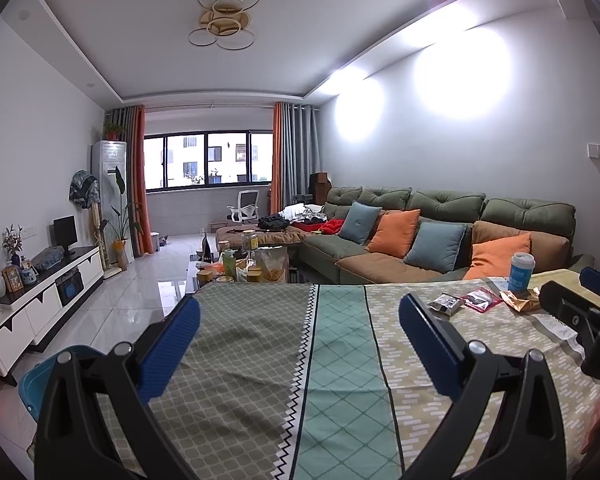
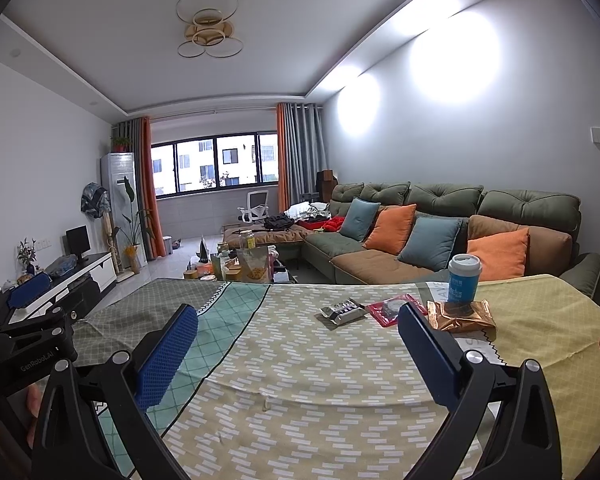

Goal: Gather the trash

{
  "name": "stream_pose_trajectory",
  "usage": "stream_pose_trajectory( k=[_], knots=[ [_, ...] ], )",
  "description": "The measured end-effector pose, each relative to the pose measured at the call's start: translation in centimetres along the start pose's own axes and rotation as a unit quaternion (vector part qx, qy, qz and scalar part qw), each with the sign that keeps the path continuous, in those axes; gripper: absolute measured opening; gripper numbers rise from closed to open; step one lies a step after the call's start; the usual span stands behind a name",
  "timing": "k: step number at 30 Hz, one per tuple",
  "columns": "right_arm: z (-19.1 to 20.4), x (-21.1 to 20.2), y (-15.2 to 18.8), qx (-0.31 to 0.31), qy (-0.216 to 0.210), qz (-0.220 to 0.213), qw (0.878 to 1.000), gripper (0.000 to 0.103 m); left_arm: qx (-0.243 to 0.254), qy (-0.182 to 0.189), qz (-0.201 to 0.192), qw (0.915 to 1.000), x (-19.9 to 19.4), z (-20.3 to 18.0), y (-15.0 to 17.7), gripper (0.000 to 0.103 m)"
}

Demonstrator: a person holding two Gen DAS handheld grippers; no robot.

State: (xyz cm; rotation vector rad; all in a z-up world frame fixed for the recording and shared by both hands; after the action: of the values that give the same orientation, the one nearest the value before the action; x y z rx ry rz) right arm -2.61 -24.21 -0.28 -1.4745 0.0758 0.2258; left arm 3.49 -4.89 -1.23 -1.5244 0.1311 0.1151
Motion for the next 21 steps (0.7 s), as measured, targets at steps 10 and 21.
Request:
stream_pose_trajectory(
  k=[10, 21],
  knots=[
    [-0.05, 0.03, -0.02, 0.0, 0.0, 0.0, 1.0, 0.099, 0.0, 0.0, 0.002, 1.0, -0.05, 0.3, -0.09, 0.1],
    [-0.06, -0.04, -0.02, 0.0, 0.0, 0.0, 1.0, 0.099, 0.0, 0.001, 0.009, 1.0, 0.16, 0.3, 0.02, 0.1]
  ],
)
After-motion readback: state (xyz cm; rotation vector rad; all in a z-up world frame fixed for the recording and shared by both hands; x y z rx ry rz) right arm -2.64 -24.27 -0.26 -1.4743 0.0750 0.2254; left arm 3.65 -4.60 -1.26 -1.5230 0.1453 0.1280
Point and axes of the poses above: each gripper's, at about its wrist camera, not at the fingertips, and x roughly the way its jaws point, z to its left, y to its underside, the point moved 4 cm from there along x, roughly the way its jaws point, and after that the axes turned 6 degrees about -y, right-handed, at the moved point
